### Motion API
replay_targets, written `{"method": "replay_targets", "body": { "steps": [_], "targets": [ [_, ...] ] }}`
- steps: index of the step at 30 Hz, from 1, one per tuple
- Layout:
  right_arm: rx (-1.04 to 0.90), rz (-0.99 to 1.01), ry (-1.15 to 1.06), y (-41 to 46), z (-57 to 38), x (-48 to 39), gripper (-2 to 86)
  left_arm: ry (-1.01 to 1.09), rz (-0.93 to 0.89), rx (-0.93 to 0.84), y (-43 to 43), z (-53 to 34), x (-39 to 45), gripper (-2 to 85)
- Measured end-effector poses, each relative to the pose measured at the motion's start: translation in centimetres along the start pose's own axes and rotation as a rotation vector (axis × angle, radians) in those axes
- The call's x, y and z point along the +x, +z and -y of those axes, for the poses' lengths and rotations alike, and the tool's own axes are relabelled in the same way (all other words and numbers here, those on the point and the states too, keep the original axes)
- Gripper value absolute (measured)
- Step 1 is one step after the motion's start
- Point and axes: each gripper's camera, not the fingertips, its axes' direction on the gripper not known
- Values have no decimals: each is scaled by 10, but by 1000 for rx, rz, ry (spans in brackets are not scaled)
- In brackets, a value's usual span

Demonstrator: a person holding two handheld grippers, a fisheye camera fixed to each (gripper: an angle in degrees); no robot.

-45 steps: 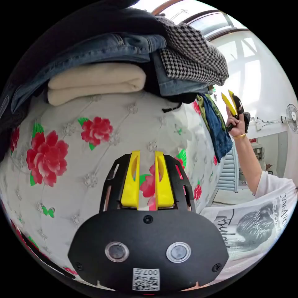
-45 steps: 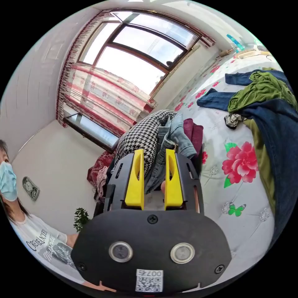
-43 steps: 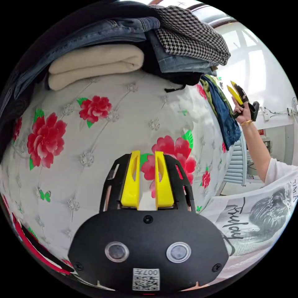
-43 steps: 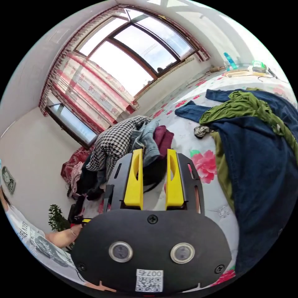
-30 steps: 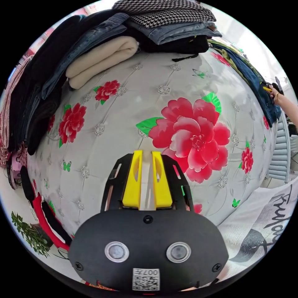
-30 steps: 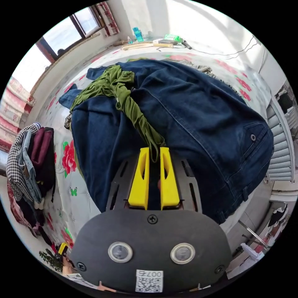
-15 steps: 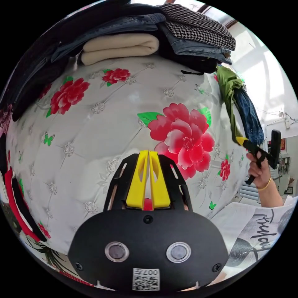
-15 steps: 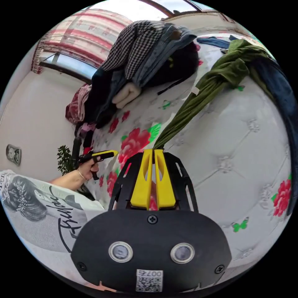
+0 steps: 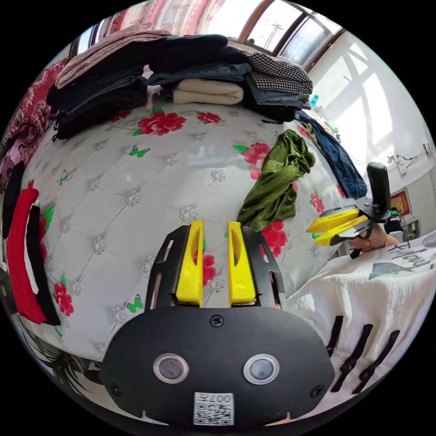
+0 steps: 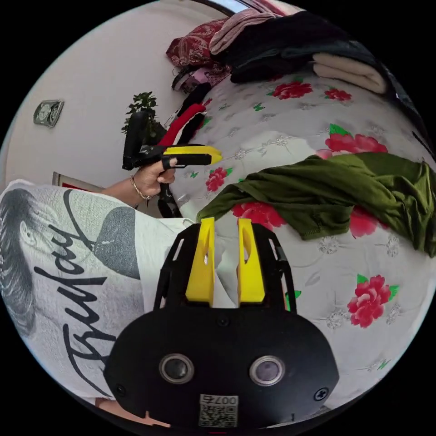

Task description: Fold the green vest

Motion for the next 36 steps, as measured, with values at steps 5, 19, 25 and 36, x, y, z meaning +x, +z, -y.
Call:
{"method": "replay_targets", "body": {
  "steps": [5,19,25,36],
  "targets": [
    [202,-84,232,-29,-50,18,53,245,-83,-77,41,28,56,77],
    [377,-413,343,-95,-60,13,95,187,177,-9,-39,11,-33,28],
    [292,-418,266,-70,-3,29,101,-250,311,240,-107,-38,-112,72],
    [175,-376,221,-45,14,51,99,224,-72,113,-16,33,17,109]
  ]
}}
